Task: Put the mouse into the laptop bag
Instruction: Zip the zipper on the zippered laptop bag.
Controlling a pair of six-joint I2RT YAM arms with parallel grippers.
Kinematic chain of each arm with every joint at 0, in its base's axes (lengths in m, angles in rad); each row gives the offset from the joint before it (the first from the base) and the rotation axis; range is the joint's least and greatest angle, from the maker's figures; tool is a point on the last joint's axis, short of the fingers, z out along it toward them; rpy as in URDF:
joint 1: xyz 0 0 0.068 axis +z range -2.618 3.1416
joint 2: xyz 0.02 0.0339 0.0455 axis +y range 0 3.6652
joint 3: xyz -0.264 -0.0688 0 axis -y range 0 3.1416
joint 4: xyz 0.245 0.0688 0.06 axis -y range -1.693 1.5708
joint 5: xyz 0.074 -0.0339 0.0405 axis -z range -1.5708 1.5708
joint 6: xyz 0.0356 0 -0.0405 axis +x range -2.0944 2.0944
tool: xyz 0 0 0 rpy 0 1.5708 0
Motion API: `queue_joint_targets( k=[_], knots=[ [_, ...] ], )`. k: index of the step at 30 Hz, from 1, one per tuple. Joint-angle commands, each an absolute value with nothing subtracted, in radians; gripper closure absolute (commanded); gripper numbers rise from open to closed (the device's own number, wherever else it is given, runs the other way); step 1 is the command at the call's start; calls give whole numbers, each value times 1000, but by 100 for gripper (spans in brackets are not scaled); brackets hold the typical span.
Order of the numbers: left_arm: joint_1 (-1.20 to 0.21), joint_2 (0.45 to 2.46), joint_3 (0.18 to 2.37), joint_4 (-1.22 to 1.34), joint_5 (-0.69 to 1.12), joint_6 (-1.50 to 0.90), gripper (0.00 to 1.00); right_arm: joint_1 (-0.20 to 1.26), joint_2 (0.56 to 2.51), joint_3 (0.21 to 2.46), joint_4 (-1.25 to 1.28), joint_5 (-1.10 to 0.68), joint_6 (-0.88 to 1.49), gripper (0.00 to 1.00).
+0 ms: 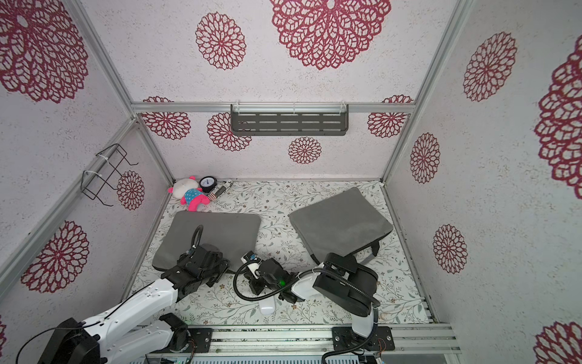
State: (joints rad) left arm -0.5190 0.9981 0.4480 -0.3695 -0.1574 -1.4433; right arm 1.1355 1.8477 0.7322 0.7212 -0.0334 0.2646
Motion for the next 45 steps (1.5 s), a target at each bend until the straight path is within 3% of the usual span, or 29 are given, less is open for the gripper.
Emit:
queue_joint_targets(
  k=[1,2,6,10,15,19,24,28,45],
  knots=[
    [-501,925,414,-407,-207,-1504,33,1145,1866,791,709,-56,247,100],
    [-503,899,403,-404,-194,-1511,26,1149,1874,810,702,-57,252,100],
    [-534,829,359,-375,-165,-1566,16,1155,1917,881,682,-71,280,100],
    [-571,806,288,-275,-152,-1629,14,1159,1955,926,687,-109,308,100],
    [-614,839,262,-166,-165,-1654,19,1183,1946,912,714,-127,314,100],
    [-651,914,275,-101,-185,-1652,33,1198,1919,874,735,-135,314,100],
    [-659,1030,300,-71,-196,-1651,80,1200,1882,808,763,-129,323,100],
    [-661,1064,329,-118,-217,-1651,97,1200,1865,765,747,-81,318,100],
    [-663,976,310,-174,-253,-1659,100,1016,1903,739,669,-27,357,100]
  ],
)
